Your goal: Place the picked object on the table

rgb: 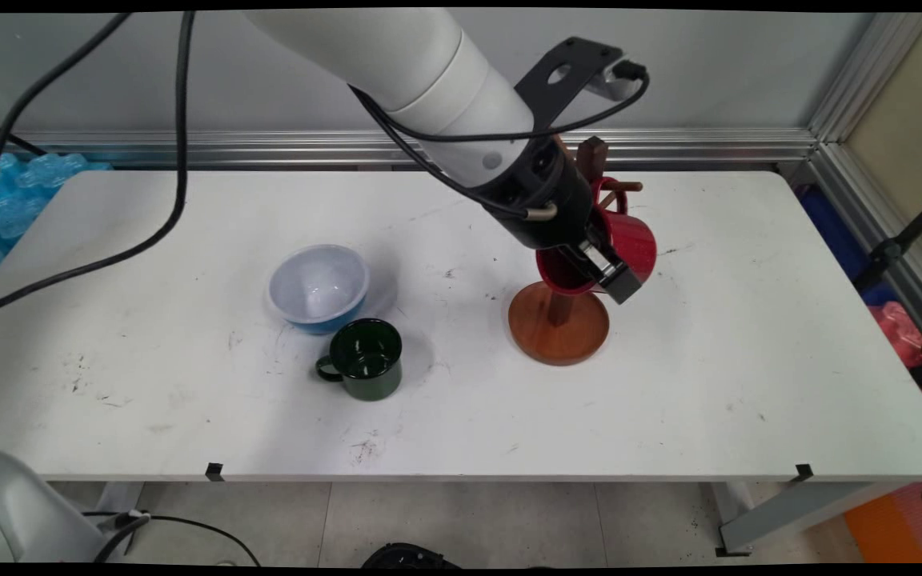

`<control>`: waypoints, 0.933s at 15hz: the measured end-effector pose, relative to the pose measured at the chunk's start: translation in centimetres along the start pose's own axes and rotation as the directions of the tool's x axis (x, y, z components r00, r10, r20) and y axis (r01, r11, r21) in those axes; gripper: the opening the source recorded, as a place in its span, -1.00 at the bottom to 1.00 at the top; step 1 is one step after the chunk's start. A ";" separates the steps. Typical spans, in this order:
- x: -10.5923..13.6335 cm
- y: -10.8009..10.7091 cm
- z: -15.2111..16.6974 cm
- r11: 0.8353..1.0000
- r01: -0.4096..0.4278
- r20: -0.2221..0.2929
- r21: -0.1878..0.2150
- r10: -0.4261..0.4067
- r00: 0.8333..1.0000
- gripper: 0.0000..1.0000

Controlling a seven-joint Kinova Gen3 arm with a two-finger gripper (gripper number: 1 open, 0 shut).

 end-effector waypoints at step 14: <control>1.6 2.5 -2.6 0.996 -0.047 -0.065 -0.070 0.042 0.997 -1.00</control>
